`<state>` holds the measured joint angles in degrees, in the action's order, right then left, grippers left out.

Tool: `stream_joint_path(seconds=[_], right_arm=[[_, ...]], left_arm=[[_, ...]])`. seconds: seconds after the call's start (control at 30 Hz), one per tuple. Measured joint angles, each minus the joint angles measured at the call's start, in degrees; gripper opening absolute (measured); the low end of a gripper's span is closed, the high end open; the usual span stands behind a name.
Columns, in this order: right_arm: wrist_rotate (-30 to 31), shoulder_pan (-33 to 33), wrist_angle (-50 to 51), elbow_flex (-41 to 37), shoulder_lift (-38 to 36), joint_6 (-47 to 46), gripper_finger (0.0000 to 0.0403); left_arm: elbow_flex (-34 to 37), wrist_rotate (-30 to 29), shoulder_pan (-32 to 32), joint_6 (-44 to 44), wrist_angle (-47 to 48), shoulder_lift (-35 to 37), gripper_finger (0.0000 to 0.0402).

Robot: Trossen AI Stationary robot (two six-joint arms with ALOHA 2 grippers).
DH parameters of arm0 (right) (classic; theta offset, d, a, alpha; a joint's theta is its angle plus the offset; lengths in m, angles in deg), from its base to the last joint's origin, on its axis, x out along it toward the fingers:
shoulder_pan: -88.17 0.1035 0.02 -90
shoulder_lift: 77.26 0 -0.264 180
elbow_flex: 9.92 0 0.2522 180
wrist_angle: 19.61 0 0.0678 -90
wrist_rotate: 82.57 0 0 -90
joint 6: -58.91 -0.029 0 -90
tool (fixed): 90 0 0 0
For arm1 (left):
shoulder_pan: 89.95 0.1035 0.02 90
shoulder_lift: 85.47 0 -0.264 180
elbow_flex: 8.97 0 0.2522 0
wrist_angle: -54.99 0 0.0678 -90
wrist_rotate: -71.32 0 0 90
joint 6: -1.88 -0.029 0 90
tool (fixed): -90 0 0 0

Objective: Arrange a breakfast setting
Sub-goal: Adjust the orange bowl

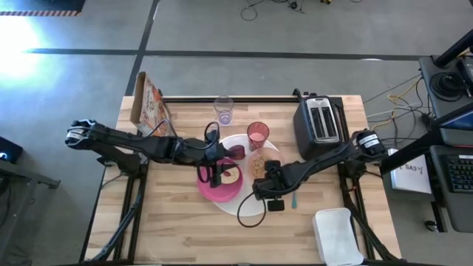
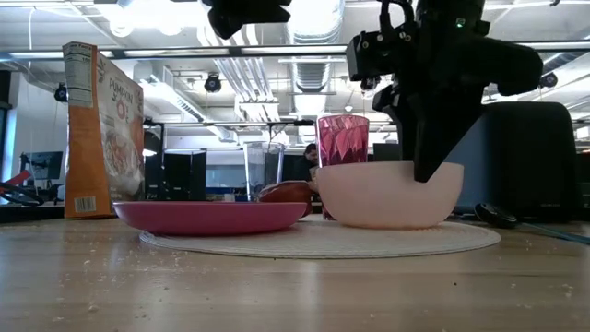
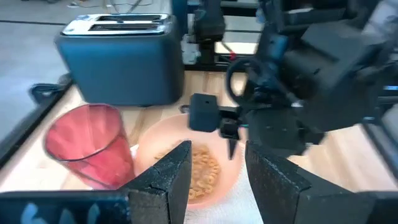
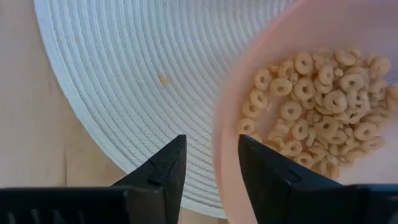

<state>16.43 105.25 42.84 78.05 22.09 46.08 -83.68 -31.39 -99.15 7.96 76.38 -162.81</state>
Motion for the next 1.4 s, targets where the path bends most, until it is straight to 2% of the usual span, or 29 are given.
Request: stream_joint_path(seconds=[0.13,0.57,0.73,0.93,1.13,1.4], right_arm=[[-0.02,0.00,-0.34,-0.02,0.90,-0.10,0.0120],[-4.32,0.02,-1.88,0.34,3.27,-0.22,0.0013],[-4.83,0.02,-3.09,0.37,3.18,-0.24,0.0011],[-9.47,0.31,-5.57,0.41,3.07,-0.70,0.0011],[-10.57,1.84,-8.74,0.41,3.03,-2.71,0.0013],[-11.44,2.19,-8.87,0.41,2.75,-6.17,0.0068]], left_arm=[[0.00,3.27,-0.04,1.11,1.69,1.47,0.0134],[0.00,3.26,-0.18,2.49,6.40,7.72,0.0134],[0.00,3.24,-0.18,1.88,6.88,10.01,0.0134],[0.00,2.81,-0.18,-0.17,7.26,12.98,0.0134],[0.00,2.67,-0.12,-1.07,7.25,15.69,0.0134],[0.00,2.63,-0.12,-1.09,7.27,16.63,0.0134]])
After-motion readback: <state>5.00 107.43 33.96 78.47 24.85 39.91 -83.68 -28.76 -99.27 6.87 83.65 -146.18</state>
